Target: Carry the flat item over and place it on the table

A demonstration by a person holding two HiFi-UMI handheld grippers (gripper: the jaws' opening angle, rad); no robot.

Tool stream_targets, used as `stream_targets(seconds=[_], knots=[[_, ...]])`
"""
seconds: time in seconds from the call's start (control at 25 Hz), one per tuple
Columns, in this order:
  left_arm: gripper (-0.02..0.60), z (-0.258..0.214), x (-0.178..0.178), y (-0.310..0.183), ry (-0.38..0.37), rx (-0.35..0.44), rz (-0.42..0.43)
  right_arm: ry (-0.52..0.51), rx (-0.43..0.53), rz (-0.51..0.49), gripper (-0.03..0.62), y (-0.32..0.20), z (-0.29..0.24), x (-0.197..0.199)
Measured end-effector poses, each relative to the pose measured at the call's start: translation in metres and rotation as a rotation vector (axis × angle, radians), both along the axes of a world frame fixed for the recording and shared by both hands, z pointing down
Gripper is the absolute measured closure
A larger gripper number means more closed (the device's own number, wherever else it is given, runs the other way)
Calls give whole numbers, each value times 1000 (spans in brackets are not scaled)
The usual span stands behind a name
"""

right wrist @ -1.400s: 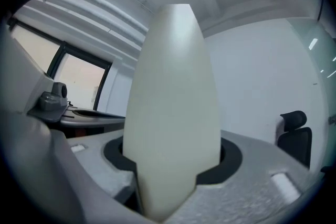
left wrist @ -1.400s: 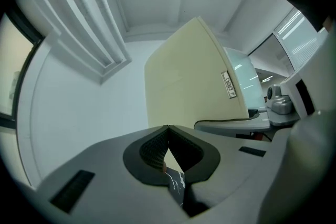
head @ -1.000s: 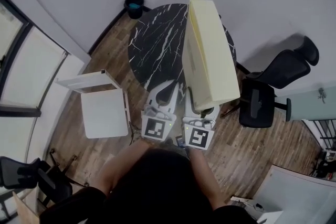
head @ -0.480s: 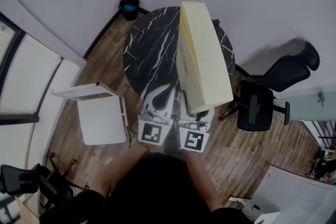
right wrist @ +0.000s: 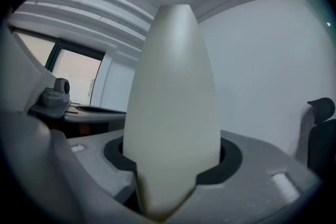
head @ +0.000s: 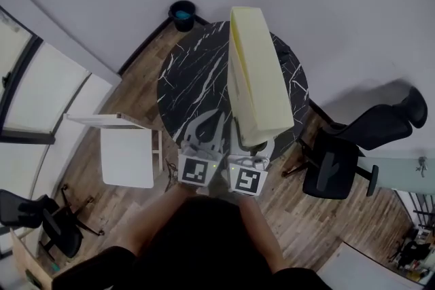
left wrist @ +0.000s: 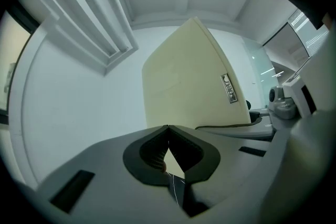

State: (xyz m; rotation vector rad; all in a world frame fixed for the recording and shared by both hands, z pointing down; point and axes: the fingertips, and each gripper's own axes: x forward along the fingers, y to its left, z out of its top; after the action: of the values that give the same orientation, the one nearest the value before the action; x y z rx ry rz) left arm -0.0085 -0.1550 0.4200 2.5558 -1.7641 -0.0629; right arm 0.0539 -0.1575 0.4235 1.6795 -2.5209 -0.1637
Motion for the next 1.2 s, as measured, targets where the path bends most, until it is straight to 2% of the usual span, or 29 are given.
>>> stream_targets(seconds=[0.24,0.56,0.8,0.96,1.2], knots=[[580,8,12,-23,-15,-23,-34,-32,-24,-37,324,-28,7,10],[580,30,19,-44,-15,-72,13,-12,-124,-29,324,-48,33,14],[580,41,12,-46,4,-99,24,-47,-183,-39,324,-53,51,4],[580,45,6,-49,-14,-91,33,-80,-278,-65,324,-54,73,0],[580,45,2,-52,-2,-79,44,-142,-346,-123,324,-60,90,-4]])
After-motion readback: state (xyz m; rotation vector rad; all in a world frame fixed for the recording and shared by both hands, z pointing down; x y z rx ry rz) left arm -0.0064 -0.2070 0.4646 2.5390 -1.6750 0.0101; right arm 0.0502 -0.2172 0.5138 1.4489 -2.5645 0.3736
